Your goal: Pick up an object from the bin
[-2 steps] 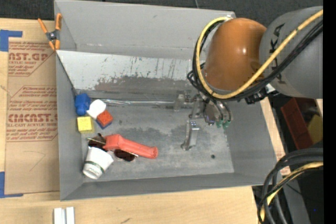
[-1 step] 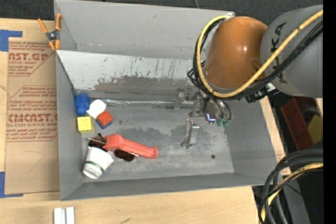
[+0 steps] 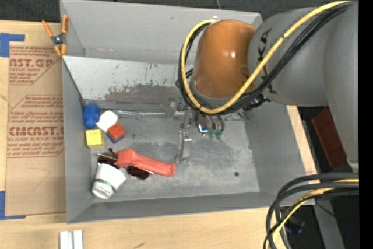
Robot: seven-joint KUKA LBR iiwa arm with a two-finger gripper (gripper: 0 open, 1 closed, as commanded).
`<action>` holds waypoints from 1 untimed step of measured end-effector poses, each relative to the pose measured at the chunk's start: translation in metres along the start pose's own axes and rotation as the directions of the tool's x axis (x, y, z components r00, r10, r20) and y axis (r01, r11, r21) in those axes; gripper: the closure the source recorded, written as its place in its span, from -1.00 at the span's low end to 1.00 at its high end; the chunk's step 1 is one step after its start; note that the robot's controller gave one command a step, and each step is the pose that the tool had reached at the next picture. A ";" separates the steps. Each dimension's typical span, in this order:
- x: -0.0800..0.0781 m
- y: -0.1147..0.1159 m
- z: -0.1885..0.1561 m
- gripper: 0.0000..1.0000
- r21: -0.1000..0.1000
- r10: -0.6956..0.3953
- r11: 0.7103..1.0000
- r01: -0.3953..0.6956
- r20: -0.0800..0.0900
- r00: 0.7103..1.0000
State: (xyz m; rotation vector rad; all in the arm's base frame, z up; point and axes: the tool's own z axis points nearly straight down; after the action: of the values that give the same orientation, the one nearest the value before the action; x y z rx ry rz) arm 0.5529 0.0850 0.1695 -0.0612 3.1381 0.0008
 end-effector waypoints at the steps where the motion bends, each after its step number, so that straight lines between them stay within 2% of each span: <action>1: -0.005 0.046 0.025 -1.00 -0.002 0.012 1.000 -0.012 -0.007 1.000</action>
Offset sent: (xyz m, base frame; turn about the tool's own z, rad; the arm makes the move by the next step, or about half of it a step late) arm -0.0290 0.0333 -0.0559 0.0913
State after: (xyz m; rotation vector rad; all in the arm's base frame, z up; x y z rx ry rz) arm 0.5565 0.1309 0.1449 -0.0426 3.1456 0.0045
